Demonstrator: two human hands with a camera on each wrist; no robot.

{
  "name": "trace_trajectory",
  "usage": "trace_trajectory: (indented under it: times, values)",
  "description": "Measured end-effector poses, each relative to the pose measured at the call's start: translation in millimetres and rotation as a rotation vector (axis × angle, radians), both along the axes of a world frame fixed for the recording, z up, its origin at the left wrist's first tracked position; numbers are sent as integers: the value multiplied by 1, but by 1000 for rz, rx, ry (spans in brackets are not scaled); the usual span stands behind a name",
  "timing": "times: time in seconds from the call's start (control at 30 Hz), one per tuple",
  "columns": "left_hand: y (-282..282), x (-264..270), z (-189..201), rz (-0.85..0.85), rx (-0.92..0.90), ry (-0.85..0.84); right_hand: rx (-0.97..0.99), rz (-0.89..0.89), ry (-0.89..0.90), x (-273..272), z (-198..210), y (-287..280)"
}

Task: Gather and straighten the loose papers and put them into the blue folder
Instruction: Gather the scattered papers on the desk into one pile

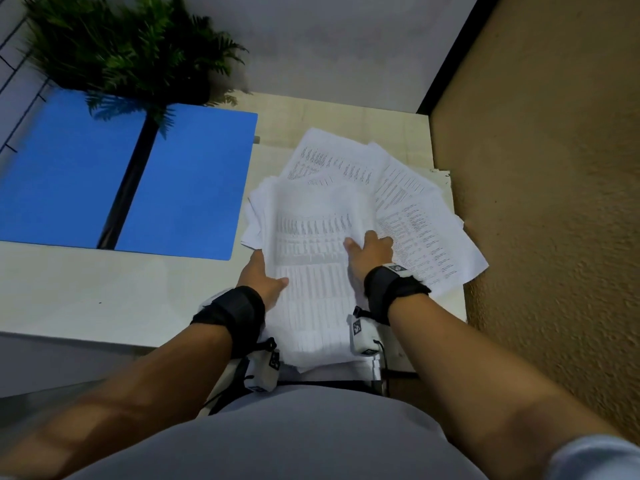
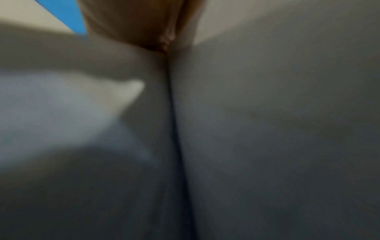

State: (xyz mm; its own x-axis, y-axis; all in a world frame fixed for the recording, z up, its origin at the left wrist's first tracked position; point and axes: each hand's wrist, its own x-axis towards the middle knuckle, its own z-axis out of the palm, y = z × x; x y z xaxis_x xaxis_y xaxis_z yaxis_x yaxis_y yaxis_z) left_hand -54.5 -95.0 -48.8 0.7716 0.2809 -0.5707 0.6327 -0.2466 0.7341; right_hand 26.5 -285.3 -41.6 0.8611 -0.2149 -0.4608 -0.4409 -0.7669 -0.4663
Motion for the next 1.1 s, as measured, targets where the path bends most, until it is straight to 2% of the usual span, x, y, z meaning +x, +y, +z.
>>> trace_trajectory:
  times: [0.03,0.1,0.17,0.27,0.37,0.43,0.57,0.63,0.7,0.83,0.87,0.93,1.03,1.1]
  values:
    - [5,-1,-1,37,-13,-20,30,-37,-54,2,2,-7]
    - [17,-1,0,110,-58,-23,-70,-102,-108,10,7,-27]
    - [30,-1,-1,157,-55,-19,-138,-98,-54,13,9,-45]
    - [44,0,-3,208,-50,2,52,-27,34,9,5,-56]
    - [47,2,-8,215,-83,40,69,26,69,-1,6,-55]
    - [44,6,-8,189,-96,74,55,55,44,-7,4,-57]
    - [26,13,-6,51,-12,148,154,61,177,-24,-1,-61]
    - [15,16,-6,16,27,152,185,55,154,-24,8,-61]
    - [5,17,-5,-33,67,154,292,-21,87,-22,12,-59]
    - [-16,14,-7,-105,15,93,664,-218,158,-30,13,-44]
    - [-19,12,-7,-114,-17,72,680,-201,127,-32,9,-43]
    - [-22,9,-6,-120,-93,25,579,-161,10,-33,6,-46]
    - [-22,10,-2,-136,-133,-38,571,-273,-77,-32,-1,-60]
    - [-21,18,9,-61,-83,-83,608,-345,-97,-34,-3,-70]
